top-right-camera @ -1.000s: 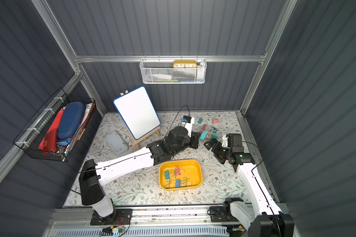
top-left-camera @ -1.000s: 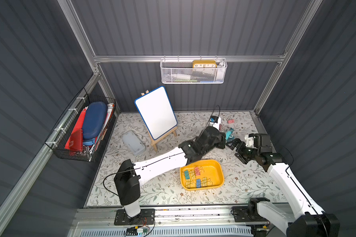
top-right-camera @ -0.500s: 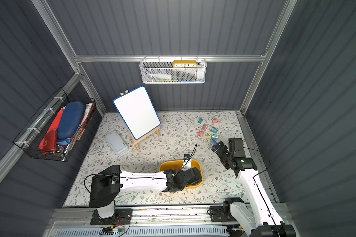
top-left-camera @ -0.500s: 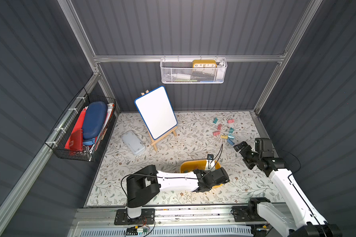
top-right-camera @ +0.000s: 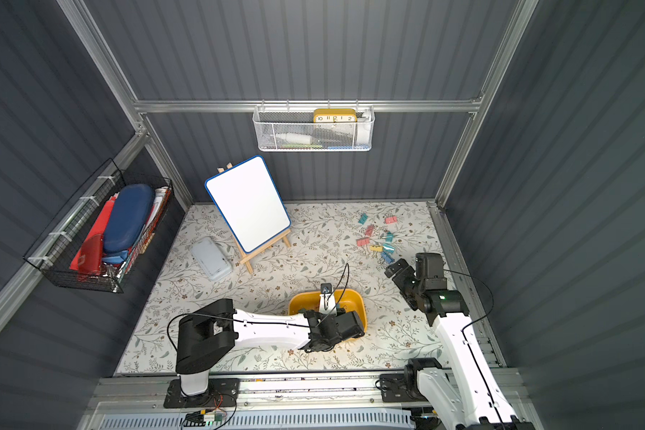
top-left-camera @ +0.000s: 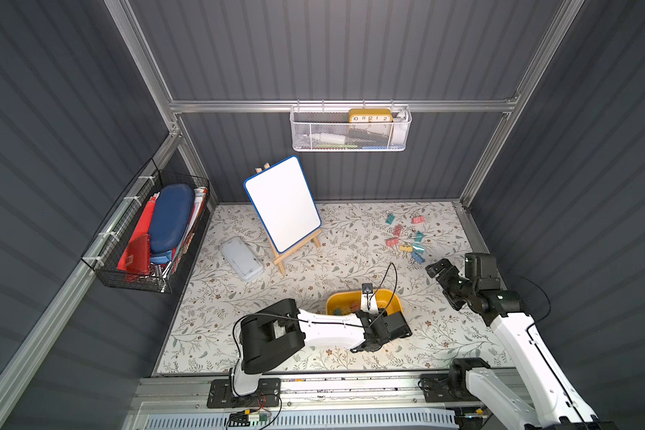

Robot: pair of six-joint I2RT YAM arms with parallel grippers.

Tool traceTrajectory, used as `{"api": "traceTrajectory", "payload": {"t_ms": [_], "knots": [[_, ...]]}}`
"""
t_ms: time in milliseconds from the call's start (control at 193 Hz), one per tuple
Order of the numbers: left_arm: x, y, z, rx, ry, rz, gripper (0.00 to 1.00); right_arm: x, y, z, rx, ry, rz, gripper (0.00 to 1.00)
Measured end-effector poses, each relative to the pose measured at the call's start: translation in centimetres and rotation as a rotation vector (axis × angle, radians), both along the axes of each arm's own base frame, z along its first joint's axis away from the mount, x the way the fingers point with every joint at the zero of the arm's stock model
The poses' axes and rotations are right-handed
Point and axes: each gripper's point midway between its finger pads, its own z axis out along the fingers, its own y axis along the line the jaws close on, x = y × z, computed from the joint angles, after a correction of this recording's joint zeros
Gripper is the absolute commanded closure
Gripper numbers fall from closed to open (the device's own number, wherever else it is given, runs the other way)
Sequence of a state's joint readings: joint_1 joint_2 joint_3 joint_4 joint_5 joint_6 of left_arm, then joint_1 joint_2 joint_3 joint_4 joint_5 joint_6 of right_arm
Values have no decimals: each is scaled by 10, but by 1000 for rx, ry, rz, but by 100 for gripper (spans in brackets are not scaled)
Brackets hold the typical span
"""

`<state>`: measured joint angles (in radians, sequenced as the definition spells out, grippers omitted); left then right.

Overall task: Put the binder clips in the storage box
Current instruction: Place the binder clip in the storage box, then pick up the binder clip at the center of the board.

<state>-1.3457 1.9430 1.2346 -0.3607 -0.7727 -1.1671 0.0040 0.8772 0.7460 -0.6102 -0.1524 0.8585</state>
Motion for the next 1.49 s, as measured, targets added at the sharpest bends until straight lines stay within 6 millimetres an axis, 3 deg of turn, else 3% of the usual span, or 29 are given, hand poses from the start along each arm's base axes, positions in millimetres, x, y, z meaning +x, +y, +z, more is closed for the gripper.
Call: {"api": "traceTrajectory", "payload": {"t_ms": [160, 243, 403, 667, 729, 843, 905, 993, 1102, 1189, 1288, 1339, 1396, 1489], "knots": [[5, 10, 3, 52, -34, 45, 97, -1, 1, -1, -3, 3, 10, 1], [8, 14, 7, 77, -52, 58, 90, -1, 1, -1, -1, 4, 13, 1], [15, 13, 19, 81, -89, 70, 88, -1, 2, -1, 2, 5, 16, 1], [20, 16, 16, 98, -90, 72, 85, -2, 3, -2, 8, 10, 21, 1], [19, 18, 12, 106, -87, 74, 77, -2, 4, -2, 8, 12, 22, 1], [20, 16, 15, 120, -92, 52, 46, -2, 5, -2, 10, 11, 34, 1], [22, 10, 25, 96, -99, 29, 35, -1, 6, -1, 11, 14, 44, 1], [34, -3, 63, -10, -110, -25, 22, 4, 9, 1, 10, 17, 62, 1], [76, -4, 159, -274, -186, -69, 4, 10, 12, 6, 3, 16, 87, 2], [131, 32, 250, -444, -324, -90, 1, 19, 15, 5, -9, 38, 110, 4], [197, 85, 322, -494, -502, -86, 1, 35, 14, -1, -43, 94, 131, 6], [224, 109, 346, -479, -582, -94, 1, 46, 13, -6, -66, 126, 140, 6], [247, 129, 356, -451, -640, -115, 1, 58, 10, -14, -96, 161, 147, 6], [275, 147, 348, -397, -677, -155, 1, 75, 4, -29, -140, 206, 155, 6]]}}
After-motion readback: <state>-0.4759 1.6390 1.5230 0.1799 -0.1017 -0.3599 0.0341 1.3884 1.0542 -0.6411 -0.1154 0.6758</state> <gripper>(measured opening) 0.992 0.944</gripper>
